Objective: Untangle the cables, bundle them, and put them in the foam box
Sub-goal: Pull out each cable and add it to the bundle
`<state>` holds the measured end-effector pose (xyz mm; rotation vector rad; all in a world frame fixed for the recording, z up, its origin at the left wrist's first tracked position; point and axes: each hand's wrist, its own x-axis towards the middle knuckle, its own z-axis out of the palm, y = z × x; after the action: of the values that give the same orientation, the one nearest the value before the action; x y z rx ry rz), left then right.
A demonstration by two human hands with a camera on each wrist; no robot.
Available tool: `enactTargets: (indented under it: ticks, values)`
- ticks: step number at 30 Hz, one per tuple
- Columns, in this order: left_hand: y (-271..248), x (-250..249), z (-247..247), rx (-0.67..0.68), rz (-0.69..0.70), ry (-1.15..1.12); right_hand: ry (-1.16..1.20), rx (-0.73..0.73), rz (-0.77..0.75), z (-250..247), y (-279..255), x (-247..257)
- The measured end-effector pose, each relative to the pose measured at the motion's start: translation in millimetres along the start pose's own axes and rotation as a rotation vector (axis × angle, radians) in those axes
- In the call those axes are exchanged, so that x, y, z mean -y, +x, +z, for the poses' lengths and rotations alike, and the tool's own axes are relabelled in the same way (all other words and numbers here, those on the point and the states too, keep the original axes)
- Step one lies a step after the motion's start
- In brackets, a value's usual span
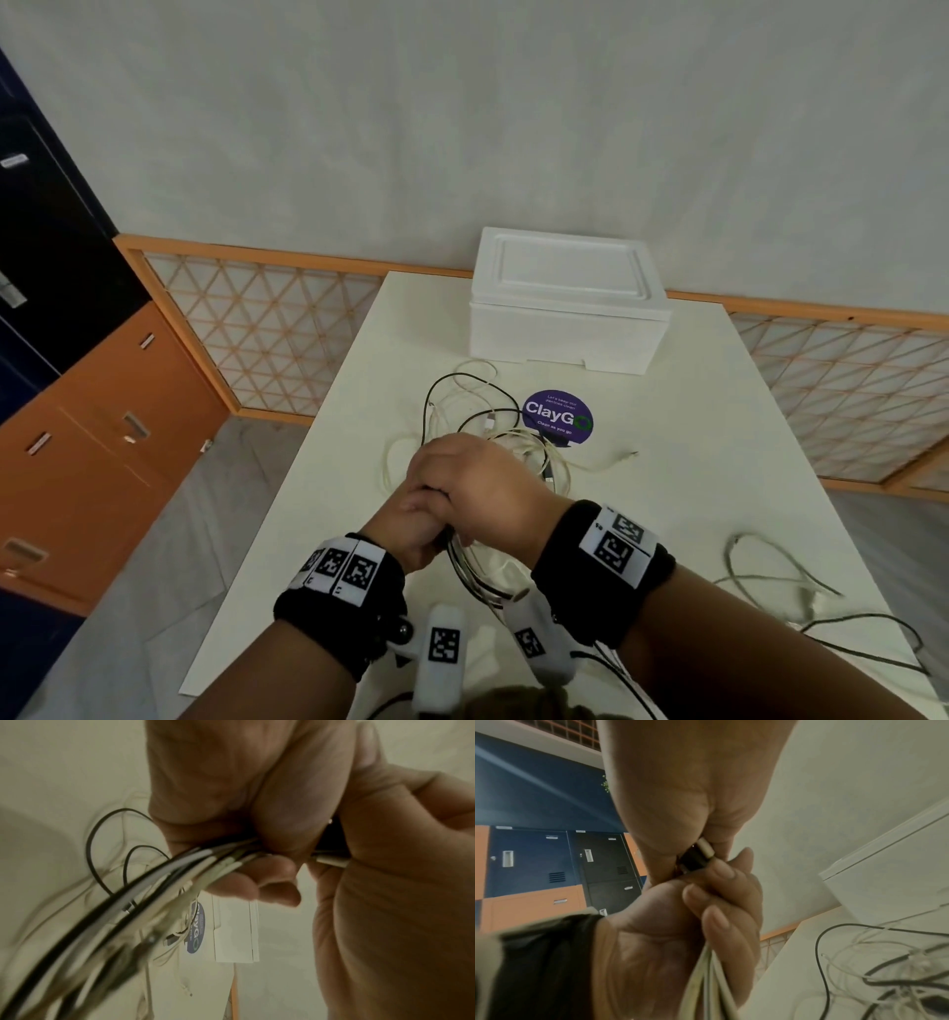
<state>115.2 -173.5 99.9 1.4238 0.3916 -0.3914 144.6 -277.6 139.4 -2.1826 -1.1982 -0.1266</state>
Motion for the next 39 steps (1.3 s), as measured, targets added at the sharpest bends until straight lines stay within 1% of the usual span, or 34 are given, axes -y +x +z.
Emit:
enactTargets:
  ticks: [2, 4, 6, 8, 9, 10, 11, 12, 13, 14, 15, 16, 17, 18, 19, 20, 21, 22, 23, 24, 25, 27, 28, 30, 31, 32, 33, 35, 37, 39]
  values:
    - [-2.6, -2.2, 2.0, -0.004, -0.032, -0.025, -0.028, -0.01, -0.05, 3.2, -4.5, -1.3]
    - [-1.9, -2.8, 6.5, -0.039, -0.029, 0.008, -0.028, 0.001, -0.069, 2.2, -6.7, -4.7]
    - [-5.2, -9.8, 11.4, -0.035, -0.044, 0.065, 0.024, 0.01, -0.001, -5.2, -4.4, -10.6]
    - [-6.0, -14.6, 14.5, 0.04, -0.024, 0.124, 0.059, -0.011, 0.138, -14.4, -0.9, -17.5]
    - [-4.8, -14.7, 14.7, 0.067, -0.006, 0.134, 0.068, -0.014, 0.184, -17.2, 0.0, -18.4]
    - [-6.4, -19.3, 14.5, 0.077, -0.01, 0.126, 0.072, -0.012, 0.193, -17.9, 0.1, -17.2]
    - [-2.5, -19.8, 12.5, 0.043, 0.024, 0.023, 0.068, -0.01, 0.155, -17.1, 0.6, -13.2]
    - [1.4, -19.6, 8.9, -0.019, 0.079, -0.11, 0.058, 0.0, 0.097, -13.3, 0.9, -9.3]
    - [2.1, -27.8, 4.5, 0.083, 0.053, -0.188, 0.048, 0.022, 0.038, -8.3, 0.3, -4.6]
    - [0.6, -29.5, 4.6, 0.085, 0.168, -0.032, 0.048, 0.041, 0.014, -4.5, 0.0, -3.1]
    - [2.1, -24.5, 5.5, 0.078, 0.246, -0.081, 0.067, 0.042, 0.024, -4.9, 0.0, -3.4]
    - [3.2, -22.6, 5.8, 0.139, 0.129, -0.22, 0.104, 0.012, 0.064, -6.6, -0.9, -6.5]
    - [2.6, -19.3, 8.9, 0.052, 0.152, -0.226, 0.161, -0.036, 0.12, -9.8, -2.1, -9.1]
    - [3.3, -16.3, 9.3, 0.087, 0.125, -0.145, 0.242, -0.079, 0.207, -11.7, -4.9, -12.6]
    - [4.5, -17.0, 9.3, 0.132, 0.106, -0.176, 0.343, -0.086, 0.323, -11.5, -8.0, -14.8]
    - [3.6, -19.8, 8.6, 0.116, 0.124, -0.227, 0.459, -0.04, 0.455, -9.2, -11.3, -16.9]
    - [2.5, -22.4, 7.3, 0.088, 0.158, -0.292, 0.582, 0.044, 0.555, -5.5, -15.2, -17.2]
    - [2.6, -25.4, 4.8, 0.068, 0.179, -0.376, 0.696, 0.126, 0.608, 2.1, -20.5, -18.7]
    - [3.1, -27.5, 2.8, 0.042, 0.195, -0.445, 0.752, 0.193, 0.633, 9.0, -26.5, -20.0]
    - [2.5, -28.5, 0.7, 0.023, 0.2, -0.53, 0.731, 0.24, 0.647, 11.2, -31.9, -19.9]
    - [4.0, -26.6, -3.2, 0.0, 0.189, -0.61, 0.638, 0.278, 0.644, 8.1, -37.5, -18.0]
    - [7.3, -19.3, -10.9, -0.083, 0.128, -0.772, 0.412, 0.32, 0.576, -1.4, -49.4, -19.3]
    - [9.1, -14.3, -17.2, -0.111, 0.098, -0.832, 0.292, 0.364, 0.538, -7.7, -56.4, -21.1]
    - [17.1, -1.8, -35.4, -0.171, 0.059, -0.905, 0.051, 0.501, 0.514, -17.8, -75.0, -28.6]
    - [19.0, 3.1, -48.0, -0.22, 0.038, -0.911, -0.025, 0.558, 0.545, -22.9, -88.0, -34.2]
    - [21.7, 9.6, -62.7, -0.271, 0.02, -0.91, -0.056, 0.585, 0.598, -28.0, -102.9, -41.4]
    - [23.4, 16.7, -78.2, -0.323, 0.004, -0.905, -0.056, 0.586, 0.662, -34.0, -119.0, -49.2]
    - [22.4, 31.6, -99.3, -0.409, -0.052, -0.871, 0.015, 0.522, 0.811, -48.0, -148.6, -60.2]
    - [19.4, 48.6, -103.5, -0.412, -0.106, -0.831, 0.098, 0.443, 0.937, -54.0, -168.5, -64.6]
    - [17.1, 63.1, -93.5, -0.383, -0.152, -0.798, 0.013, 0.467, 1.031, -49.8, -180.0, -68.7]
